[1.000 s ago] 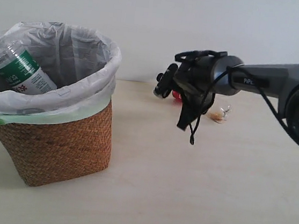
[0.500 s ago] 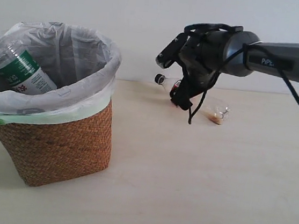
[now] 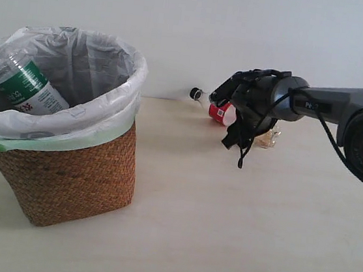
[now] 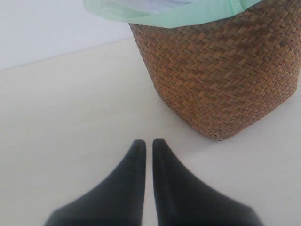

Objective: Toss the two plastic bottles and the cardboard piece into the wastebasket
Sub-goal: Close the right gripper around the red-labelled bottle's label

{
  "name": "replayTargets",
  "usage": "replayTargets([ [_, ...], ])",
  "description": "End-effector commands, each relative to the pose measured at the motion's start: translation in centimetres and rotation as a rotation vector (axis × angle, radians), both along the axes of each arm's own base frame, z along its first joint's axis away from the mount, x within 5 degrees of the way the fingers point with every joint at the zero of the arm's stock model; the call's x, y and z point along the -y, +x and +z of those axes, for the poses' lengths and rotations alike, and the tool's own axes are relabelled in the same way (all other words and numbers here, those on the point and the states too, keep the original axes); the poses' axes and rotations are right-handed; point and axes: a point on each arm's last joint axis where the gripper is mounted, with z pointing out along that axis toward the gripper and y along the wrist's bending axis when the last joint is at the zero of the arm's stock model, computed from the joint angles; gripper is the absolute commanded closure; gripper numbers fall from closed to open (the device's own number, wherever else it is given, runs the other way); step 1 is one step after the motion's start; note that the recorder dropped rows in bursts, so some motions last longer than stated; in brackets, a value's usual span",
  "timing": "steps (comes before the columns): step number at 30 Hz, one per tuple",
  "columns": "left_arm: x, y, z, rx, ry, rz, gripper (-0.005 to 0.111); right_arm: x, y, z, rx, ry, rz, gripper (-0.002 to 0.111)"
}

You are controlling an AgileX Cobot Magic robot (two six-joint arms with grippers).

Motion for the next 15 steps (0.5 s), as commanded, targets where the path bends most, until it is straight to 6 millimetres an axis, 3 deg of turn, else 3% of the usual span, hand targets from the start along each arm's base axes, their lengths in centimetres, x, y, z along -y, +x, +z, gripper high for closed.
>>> replayTargets([
  [1, 0.0, 0.0, 0.0, 0.014, -0.018, 0.007, 0.103, 0.3, 0.3, -1.3, -0.008, -0.013, 0.013, 0.047],
  [3, 0.0, 0.0, 0.0, 0.014, -0.018, 0.007, 0.103, 0.3, 0.3, -1.4, -0.014, -0.025, 0.024, 0.064],
  [7, 0.0, 0.0, 0.0, 0.014, -0.018, 0.007, 0.103, 0.5, 0.2, -1.4, -0.029, -0.043, 0.008, 0.108],
  [11, 0.0, 0.0, 0.0, 0.014, -0.018, 0.007, 0.103, 0.9, -0.1, -0.9, -0.049, -0.074, -0.031, 0.108],
  [15, 0.0, 0.0, 0.0, 0.014, -0.018, 0.007, 0.103, 1.2, -0.7, 2.0, -0.056, -0.023, -0.104, 0.108],
])
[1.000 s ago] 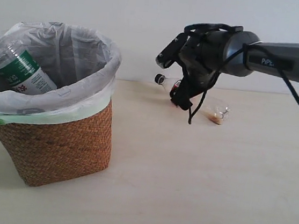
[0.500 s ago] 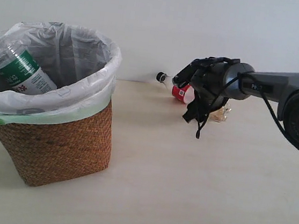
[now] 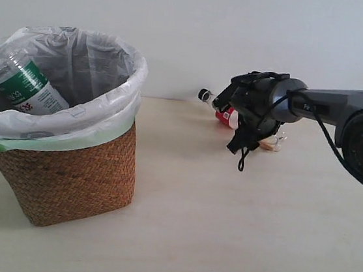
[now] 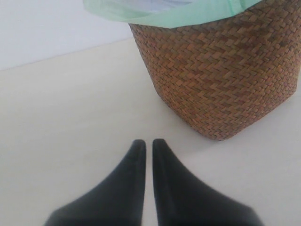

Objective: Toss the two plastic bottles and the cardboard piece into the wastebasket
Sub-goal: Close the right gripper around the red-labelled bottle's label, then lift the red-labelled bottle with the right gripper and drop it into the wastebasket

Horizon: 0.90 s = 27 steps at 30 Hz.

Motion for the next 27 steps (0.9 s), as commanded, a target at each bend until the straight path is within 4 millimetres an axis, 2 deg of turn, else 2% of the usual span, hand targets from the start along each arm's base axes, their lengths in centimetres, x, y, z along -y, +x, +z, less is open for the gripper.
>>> replayTargets([
  [1, 0.0, 0.0, 0.0, 0.014, -0.018, 0.007, 0.103, 0.5, -0.9, 3.9, -0.021, 0.09, -0.102, 0.108],
  [2, 0.0, 0.0, 0.0, 0.014, -0.018, 0.007, 0.103, 0.5, -1.2, 4.8, -0.022, 0.114, -0.12, 0.108],
  [3, 0.0, 0.0, 0.0, 0.014, -0.018, 0.007, 0.103, 0.6, -1.8, 6.7, -0.022, 0.153, -0.142, 0.108],
  [7, 0.0, 0.0, 0.0, 0.014, -0.018, 0.007, 0.103, 1.2, -3.5, 10.4, -0.009, 0.201, -0.165, 0.108],
  [15, 0.0, 0.0, 0.0, 0.014, -0.018, 0.007, 0.103, 4.9, -10.6, 21.1, 0.066, 0.264, -0.354, 0.108],
  [17, 0.0, 0.0, 0.0, 0.014, -0.018, 0.007, 0.103, 6.2, -11.9, 23.0, 0.107, 0.212, -0.426, 0.108],
  [19, 0.0, 0.0, 0.0, 0.014, -0.018, 0.007, 0.103, 7.2, -12.3, 24.4, 0.176, 0.141, -0.45, 0.108],
  [21, 0.0, 0.0, 0.0, 0.014, -0.018, 0.007, 0.103, 7.6, -12.3, 25.0, 0.217, 0.098, -0.449, 0.108],
  [27, 0.0, 0.0, 0.0, 0.014, -0.018, 0.007, 0.103, 7.5, -12.4, 24.8, 0.203, 0.15, -0.471, 0.108],
])
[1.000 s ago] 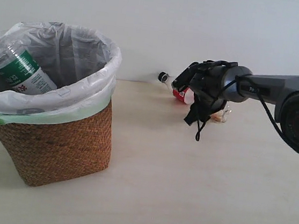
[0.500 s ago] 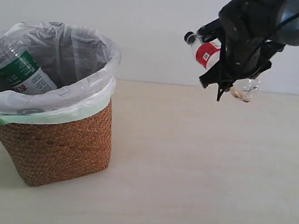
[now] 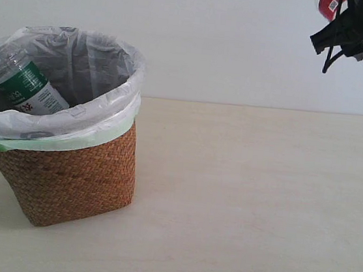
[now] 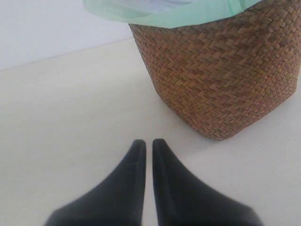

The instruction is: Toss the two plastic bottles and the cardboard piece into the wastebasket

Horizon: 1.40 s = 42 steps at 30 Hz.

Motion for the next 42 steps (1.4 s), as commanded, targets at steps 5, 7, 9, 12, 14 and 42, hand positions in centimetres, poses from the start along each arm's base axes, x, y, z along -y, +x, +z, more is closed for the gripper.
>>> replayTargets([
  [5, 0.0, 0.0, 0.0, 0.014, -0.018, 0.007, 0.103, -1.3, -0.3, -1.7, -0.125, 0.18, 0.032, 0.108],
  [7, 0.0, 0.0, 0.0, 0.014, -0.018, 0.007, 0.103, -3.7, -1.2, -2.7, -0.261, 0.331, 0.158, 0.108],
  [9, 0.0, 0.0, 0.0, 0.014, -0.018, 0.007, 0.103, -6.6, -2.4, -2.3, -0.366, 0.51, 0.364, 0.108],
  [12, 0.0, 0.0, 0.0, 0.014, -0.018, 0.007, 0.103, -11.5, -4.3, 1.0, -0.367, 0.864, 0.658, 0.102],
  [14, 0.0, 0.0, 0.0, 0.014, -0.018, 0.007, 0.103, -13.4, -5.2, 3.6, -0.302, 0.989, 0.742, 0.079],
  [42, 0.0, 0.0, 0.0, 0.014, -0.018, 0.007, 0.103, -11.8, -8.1, 8.2, -0.092, 0.634, 0.578, 0.108],
])
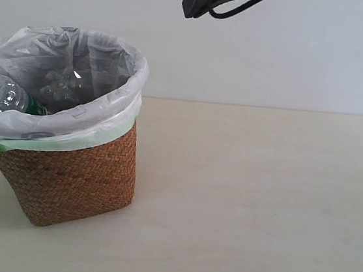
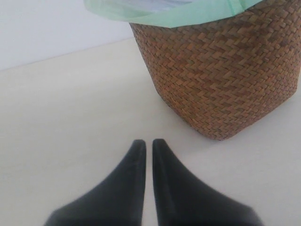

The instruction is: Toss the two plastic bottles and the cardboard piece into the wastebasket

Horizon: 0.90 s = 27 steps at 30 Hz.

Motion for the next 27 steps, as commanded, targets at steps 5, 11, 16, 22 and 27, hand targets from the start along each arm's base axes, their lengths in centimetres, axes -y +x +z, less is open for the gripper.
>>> replayTargets([
  [5, 0.0, 0.0, 0.0, 0.014, -0.018, 0.007, 0.103, 4.3, -3.3, 2.6, 0.076, -0.126, -0.064, 0.108],
  [11, 0.0, 0.0, 0.0, 0.014, -0.018, 0.007, 0.103, 7.0, -6.9, 3.0, 0.143, -0.082, -0.062, 0.108],
  [16, 0.0, 0.0, 0.0, 0.014, -0.018, 0.007, 0.103, 9.6, -10.4, 3.7, 0.208, -0.035, -0.061, 0.108],
  [22, 0.0, 0.0, 0.0, 0.014, -0.018, 0.007, 0.103, 13.0, -14.9, 4.3, 0.29, 0.027, -0.062, 0.108],
  [27, 0.0, 0.0, 0.0, 0.014, -0.018, 0.007, 0.103, 15.7, -18.5, 4.1, 0.399, 0.109, -0.059, 0.108],
])
